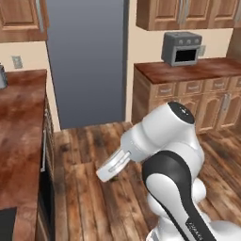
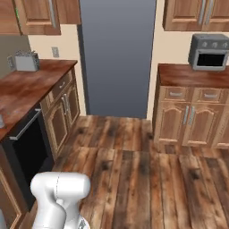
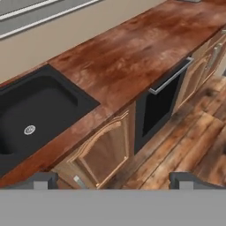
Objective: Get the candle and the beer from the cabinet and move them to the dining counter.
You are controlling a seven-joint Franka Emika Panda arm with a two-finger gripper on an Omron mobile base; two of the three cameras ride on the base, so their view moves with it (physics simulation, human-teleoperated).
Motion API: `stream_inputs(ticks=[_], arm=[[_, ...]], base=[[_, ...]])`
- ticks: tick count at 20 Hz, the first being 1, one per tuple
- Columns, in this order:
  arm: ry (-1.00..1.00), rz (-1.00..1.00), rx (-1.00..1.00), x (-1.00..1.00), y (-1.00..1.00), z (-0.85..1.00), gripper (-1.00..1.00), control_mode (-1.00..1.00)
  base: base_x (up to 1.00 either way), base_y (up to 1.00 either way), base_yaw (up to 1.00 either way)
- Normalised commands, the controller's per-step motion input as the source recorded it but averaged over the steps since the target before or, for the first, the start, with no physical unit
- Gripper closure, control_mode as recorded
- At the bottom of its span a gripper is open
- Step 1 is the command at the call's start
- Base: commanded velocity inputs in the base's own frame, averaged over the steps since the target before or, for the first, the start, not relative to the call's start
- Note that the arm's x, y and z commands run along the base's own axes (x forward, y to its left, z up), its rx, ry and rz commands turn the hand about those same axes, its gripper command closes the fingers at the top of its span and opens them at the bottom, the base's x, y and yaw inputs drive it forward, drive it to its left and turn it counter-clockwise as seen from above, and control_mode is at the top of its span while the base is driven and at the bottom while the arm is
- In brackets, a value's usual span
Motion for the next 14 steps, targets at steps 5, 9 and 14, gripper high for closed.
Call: stream_inputs(ticks=[5,9,14], arm=[[0.00,0.00,0.00,0.00,0.00,0.00,-1.00,1.00],[0.00,0.00,0.00,0.00,0.00,0.00,-1.00,1.00],[0.00,0.00,0.00,0.00,0.00,0.00,-1.00,1.00]], base=[[0.93,-0.18,0.40],[1.00,-0.48,0.34],[0.98,-0.51,0.35]])
